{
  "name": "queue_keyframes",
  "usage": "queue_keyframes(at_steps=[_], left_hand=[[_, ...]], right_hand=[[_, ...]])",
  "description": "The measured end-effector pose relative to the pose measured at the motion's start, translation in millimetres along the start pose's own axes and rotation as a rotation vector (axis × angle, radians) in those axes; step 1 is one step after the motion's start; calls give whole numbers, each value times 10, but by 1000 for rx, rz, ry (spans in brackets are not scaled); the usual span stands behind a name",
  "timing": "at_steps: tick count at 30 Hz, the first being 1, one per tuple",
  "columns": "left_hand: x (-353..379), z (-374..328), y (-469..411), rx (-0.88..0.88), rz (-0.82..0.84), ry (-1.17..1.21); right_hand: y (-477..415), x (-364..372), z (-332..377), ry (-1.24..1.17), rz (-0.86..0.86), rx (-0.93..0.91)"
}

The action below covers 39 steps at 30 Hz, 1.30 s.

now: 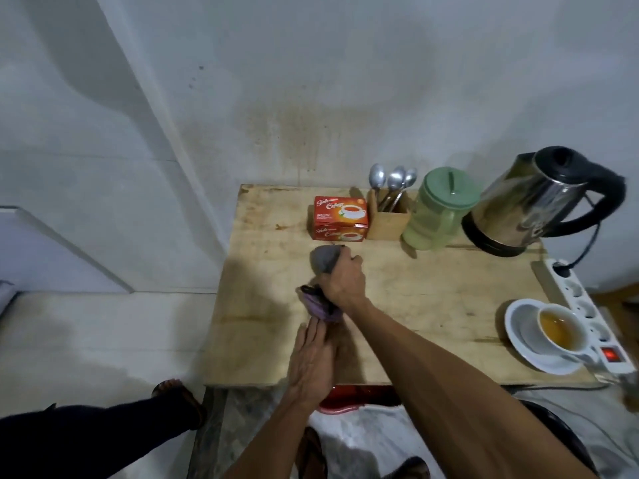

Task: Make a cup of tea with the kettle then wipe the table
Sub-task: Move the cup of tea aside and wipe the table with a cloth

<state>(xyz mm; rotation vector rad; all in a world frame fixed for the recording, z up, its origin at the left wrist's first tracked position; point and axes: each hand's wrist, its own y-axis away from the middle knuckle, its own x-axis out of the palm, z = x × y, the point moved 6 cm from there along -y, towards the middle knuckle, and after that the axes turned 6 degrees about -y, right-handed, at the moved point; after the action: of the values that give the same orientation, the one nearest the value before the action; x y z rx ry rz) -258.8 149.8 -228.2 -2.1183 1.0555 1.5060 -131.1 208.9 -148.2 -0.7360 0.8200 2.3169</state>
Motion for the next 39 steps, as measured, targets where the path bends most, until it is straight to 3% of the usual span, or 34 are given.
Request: queue_keyframes(at_steps=[8, 18, 25, 32, 39], left_hand=[[79, -466, -511, 80, 17, -202], [268, -773, -1043, 165, -41, -241], [275, -766, -1042, 161, -129, -324], [299, -769, -1056, 160, -130, -372], [272, -778, -1056, 136, -85, -363]], right_hand=[[35, -1313, -1407, -18, -290, 210], [-656, -1907, -1918, 19, -479, 130], [-1006, -1651, -1939, 300, -394, -64], [-865, -1489, -1886, 399, -371, -285], [-257, -1048, -1785, 134, -252, -443]])
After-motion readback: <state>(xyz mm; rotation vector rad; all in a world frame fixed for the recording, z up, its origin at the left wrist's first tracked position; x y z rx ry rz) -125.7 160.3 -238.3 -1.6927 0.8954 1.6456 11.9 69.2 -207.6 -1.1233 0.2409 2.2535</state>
